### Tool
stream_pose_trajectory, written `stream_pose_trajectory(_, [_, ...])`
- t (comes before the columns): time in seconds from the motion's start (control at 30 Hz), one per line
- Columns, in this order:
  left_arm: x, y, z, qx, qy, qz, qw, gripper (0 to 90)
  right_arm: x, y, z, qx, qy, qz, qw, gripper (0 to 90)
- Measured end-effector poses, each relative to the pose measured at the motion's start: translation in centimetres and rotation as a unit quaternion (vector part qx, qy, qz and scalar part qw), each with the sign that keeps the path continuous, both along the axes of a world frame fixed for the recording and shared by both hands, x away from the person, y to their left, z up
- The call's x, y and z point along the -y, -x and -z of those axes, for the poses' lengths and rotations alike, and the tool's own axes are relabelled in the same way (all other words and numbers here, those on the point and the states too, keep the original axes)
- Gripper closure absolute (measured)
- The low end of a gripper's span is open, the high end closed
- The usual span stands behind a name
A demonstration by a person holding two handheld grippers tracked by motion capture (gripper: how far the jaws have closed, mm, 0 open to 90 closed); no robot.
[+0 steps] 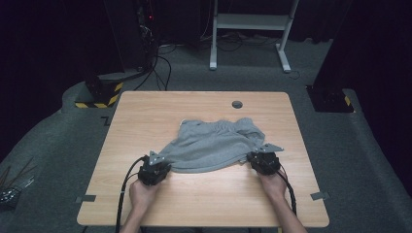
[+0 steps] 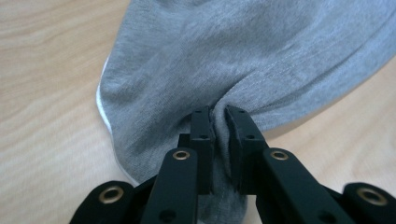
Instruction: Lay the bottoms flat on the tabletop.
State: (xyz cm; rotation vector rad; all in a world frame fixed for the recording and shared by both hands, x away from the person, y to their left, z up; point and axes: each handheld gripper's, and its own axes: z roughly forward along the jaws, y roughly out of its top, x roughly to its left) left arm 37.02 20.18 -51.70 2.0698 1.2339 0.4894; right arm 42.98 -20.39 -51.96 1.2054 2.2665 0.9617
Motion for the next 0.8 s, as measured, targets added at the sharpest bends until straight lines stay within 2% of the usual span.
stream_pose_trajectory(0.07, [0.1, -0.6, 0.0, 0.0, -0.001, -0.002, 1.0, 81.4, -0.1, -0.2, -0.2, -0.007, -0.002, 0.002, 1.0, 68.7])
stream_pose_trajectory(0.1, [0.1, -0.9, 0.1, 0.002, 0.007, -0.003, 1.0, 81.7, 0.3, -0.2, -0.7, -0.009, -0.022, 0.002, 0.9997, 67.2])
stream_pose_trajectory(0.17, [0.0, -0.9, 0.1, 0.003, 0.013, -0.004, 0.9999, 82.3, 0.9, 0.0, -1.4, 0.002, -0.046, 0.013, 0.9989, 66.1])
stream_pose_trajectory(0.27, [0.0, -0.9, 0.2, 0.004, 0.013, -0.004, 0.9999, 82.7, 1.8, -0.3, -2.1, 0.015, -0.066, 0.033, 0.9972, 65.0])
stream_pose_trajectory(0.33, [0.0, -0.9, 0.2, 0.004, 0.013, -0.003, 0.9999, 82.9, 1.9, -0.8, -2.5, 0.018, -0.068, 0.042, 0.9967, 64.0])
stream_pose_trajectory(0.4, [0.0, -0.9, 0.1, 0.003, 0.014, -0.002, 0.9999, 83.1, 1.9, -1.1, -2.6, 0.018, -0.061, 0.046, 0.9969, 63.2])
stream_pose_trajectory(0.43, [0.0, -0.9, 0.1, 0.003, 0.015, -0.001, 0.9999, 83.3, 1.9, -1.8, -2.5, 0.016, -0.051, 0.06, 0.9968, 60.2])
stream_pose_trajectory(0.5, [0.0, -0.7, 0.1, 0.006, 0.018, 0.0, 0.9998, 83.8, 2.0, -2.5, -2.1, 0.001, -0.045, 0.074, 0.9963, 55.8])
stream_pose_trajectory(0.53, [-0.1, -0.7, 0.1, 0.007, 0.023, 0.002, 0.9997, 84.0, 2.0, -2.9, -1.8, -0.014, -0.042, 0.078, 0.996, 54.0])
stream_pose_trajectory(0.6, [-0.1, -0.6, 0.1, 0.008, 0.028, 0.0, 0.9996, 84.3, 1.9, -3.5, -1.1, -0.03, -0.024, 0.083, 0.9958, 53.6])
stream_pose_trajectory(0.63, [-0.2, -0.6, 0.1, 0.007, 0.032, 0.001, 0.9995, 84.4, 2.0, -3.7, -0.9, -0.036, -0.032, 0.085, 0.9952, 57.7])
stream_pose_trajectory(0.67, [-0.2, -0.6, 0.1, 0.007, 0.033, 0.001, 0.9994, 84.4, 2.1, -3.8, -0.9, -0.041, -0.041, 0.084, 0.9948, 66.5])
stream_pose_trajectory(0.73, [-0.3, -0.5, -0.2, 0.01, 0.041, -0.001, 0.9991, 84.7, 2.1, -3.7, -1.3, -0.039, -0.032, 0.074, 0.996, 83.1])
stream_pose_trajectory(0.8, [-0.5, -0.3, -0.6, 0.017, 0.049, -0.001, 0.9987, 84.8, 2.0, -3.3, -1.9, -0.02, -0.021, 0.062, 0.9976, 85.9])
